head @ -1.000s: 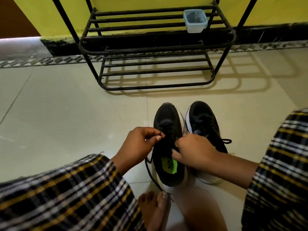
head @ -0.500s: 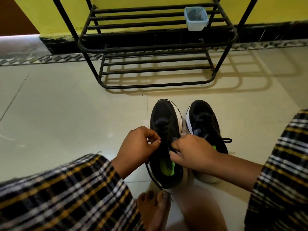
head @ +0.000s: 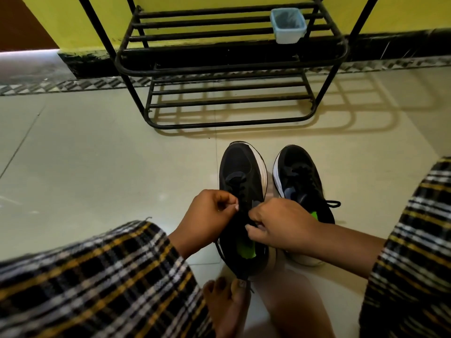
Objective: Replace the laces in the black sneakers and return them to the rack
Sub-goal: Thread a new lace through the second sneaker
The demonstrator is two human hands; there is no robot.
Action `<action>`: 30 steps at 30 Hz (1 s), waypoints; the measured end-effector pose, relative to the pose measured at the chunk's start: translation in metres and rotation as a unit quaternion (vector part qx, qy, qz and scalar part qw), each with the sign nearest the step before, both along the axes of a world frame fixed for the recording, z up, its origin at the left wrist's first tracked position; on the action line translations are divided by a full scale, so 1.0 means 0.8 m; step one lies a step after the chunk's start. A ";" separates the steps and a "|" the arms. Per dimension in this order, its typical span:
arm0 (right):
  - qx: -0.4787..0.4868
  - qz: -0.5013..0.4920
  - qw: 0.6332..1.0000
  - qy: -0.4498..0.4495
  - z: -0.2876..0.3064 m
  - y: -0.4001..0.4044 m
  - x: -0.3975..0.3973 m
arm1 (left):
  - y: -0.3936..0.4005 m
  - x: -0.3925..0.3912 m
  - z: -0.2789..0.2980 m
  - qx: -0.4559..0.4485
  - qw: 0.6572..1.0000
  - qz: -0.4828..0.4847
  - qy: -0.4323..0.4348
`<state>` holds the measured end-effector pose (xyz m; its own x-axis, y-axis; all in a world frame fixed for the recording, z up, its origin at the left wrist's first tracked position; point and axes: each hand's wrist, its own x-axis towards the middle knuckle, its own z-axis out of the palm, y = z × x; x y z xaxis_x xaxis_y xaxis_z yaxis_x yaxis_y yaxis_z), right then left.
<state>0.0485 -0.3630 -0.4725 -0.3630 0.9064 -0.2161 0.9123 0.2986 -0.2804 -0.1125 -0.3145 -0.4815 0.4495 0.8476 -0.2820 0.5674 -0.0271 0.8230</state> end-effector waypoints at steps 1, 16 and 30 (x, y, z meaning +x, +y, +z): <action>0.003 0.001 1.000 -0.002 0.000 0.000 0.000 | 0.001 0.000 -0.002 -0.041 0.999 0.007 -0.023; -0.021 -0.260 0.897 0.357 -0.023 0.010 0.007 | 0.002 0.006 0.002 -0.093 0.991 0.067 -0.065; -0.075 -0.283 0.879 0.377 -0.024 0.022 0.008 | 0.005 0.000 0.002 0.108 0.978 -0.121 0.128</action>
